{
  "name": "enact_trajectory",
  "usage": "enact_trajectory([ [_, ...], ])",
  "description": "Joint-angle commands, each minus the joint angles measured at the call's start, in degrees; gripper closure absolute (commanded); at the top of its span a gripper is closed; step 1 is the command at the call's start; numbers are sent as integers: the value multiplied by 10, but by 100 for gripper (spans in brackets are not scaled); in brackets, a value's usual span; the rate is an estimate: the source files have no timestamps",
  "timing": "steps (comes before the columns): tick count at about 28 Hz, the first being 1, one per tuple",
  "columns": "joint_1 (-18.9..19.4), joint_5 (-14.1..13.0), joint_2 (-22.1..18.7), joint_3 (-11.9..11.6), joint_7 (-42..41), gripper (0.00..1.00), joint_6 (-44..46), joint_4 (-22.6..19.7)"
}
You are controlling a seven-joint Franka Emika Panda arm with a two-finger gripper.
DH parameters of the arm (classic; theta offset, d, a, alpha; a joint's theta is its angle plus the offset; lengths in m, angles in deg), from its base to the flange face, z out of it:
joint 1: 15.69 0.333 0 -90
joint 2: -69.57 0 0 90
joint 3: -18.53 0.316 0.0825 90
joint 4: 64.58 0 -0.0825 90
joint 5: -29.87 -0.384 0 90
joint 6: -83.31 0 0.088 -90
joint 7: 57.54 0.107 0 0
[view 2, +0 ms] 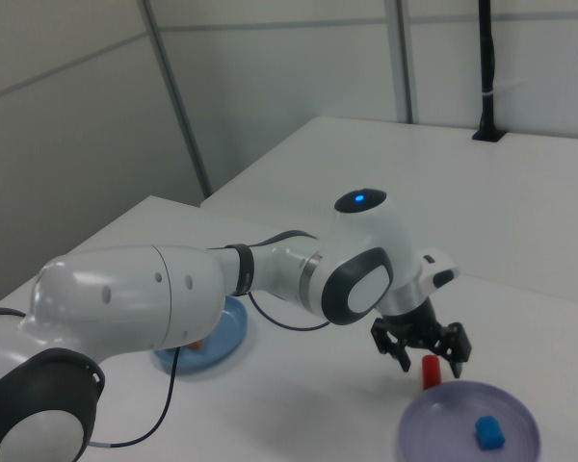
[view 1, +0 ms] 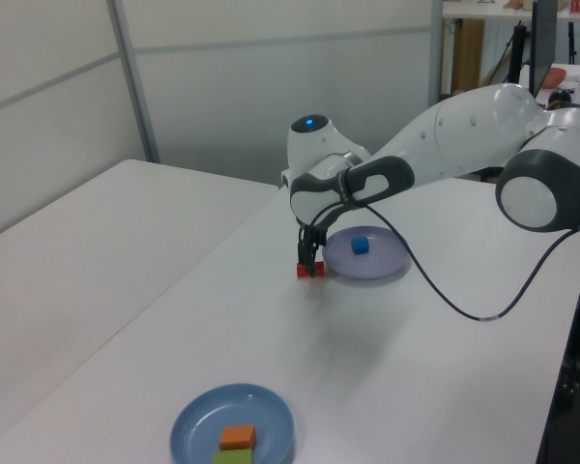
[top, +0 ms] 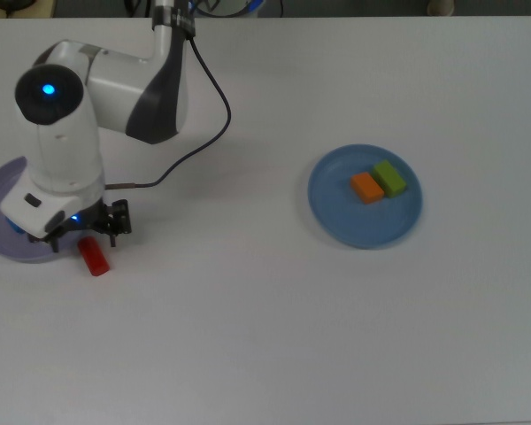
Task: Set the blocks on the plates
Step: 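Move to the red block beside the lavender plate and grasp it, then lower the red block onto the lavender plate and open the gripper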
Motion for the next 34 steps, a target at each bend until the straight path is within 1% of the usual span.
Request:
enact_trajectory([
  [1, 6, 8, 13, 12, -4, 42, -2, -11],
  [6, 4, 6, 24, 12, -3, 74, -5, -8],
  [7, 2, 5, 24, 12, -4, 90, -5, -6],
  [8, 1, 5, 24, 12, -3, 97, -5, -5],
  [9, 1, 4, 24, 12, -3, 99, -5, -5],
  [24, 1, -1, 18, 12, 0, 100, -2, -4],
  [28, -4, -11, -16, 9, 2, 100, 13, -7],
  [30, -10, -23, -28, 7, -2, 100, 41, -5],
  [31, -18, -33, -43, 6, -7, 100, 65, -5],
  [34, -33, -46, -66, 6, -21, 100, 87, -7],
])
